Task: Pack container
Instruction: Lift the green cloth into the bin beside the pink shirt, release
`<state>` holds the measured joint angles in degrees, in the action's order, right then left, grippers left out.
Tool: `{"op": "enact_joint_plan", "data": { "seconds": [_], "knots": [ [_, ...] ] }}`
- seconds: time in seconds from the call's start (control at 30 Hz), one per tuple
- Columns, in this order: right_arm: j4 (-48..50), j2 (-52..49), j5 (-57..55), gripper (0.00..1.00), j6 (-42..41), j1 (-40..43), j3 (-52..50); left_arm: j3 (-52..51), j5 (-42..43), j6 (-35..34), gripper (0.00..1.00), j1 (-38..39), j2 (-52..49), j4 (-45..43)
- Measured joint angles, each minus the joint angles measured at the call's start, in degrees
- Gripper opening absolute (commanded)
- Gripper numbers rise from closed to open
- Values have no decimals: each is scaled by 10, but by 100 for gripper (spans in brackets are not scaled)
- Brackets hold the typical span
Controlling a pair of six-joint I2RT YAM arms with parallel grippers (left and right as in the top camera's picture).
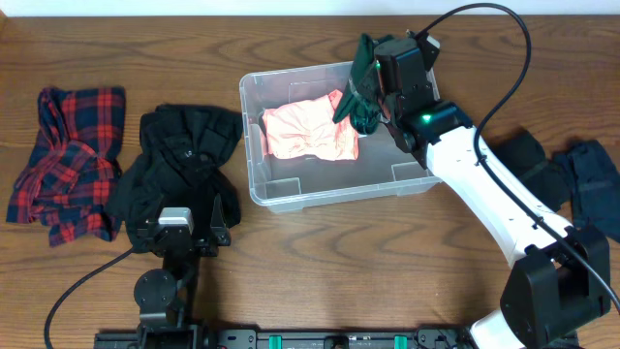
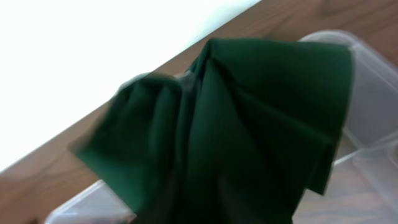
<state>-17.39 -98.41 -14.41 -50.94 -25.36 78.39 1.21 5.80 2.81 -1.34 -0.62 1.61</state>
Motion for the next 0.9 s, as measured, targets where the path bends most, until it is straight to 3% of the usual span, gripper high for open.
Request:
{"op": "enact_joint_plan", "data": {
  "seconds": [0.1,0.17,0.4,0.6,0.8,0.9],
  "knots": [
    [-5,0,-11,58,19,0,0,0,0,0,98,0,0,0],
    [-7,0,-16,65,41,1,0,0,0,0,98,0,0,0],
    [-2,0,-22,67,153,10,0,0,0,0,98,0,0,0],
    [-9,0,-7,48,289,20,0,0,0,0,98,0,0,0],
    [-145,0,28,3,355,20,2,0,0,0,98,0,0,0],
    [-210,0,44,1,363,20,1,0,0,0,98,0,0,0]
  ]
}}
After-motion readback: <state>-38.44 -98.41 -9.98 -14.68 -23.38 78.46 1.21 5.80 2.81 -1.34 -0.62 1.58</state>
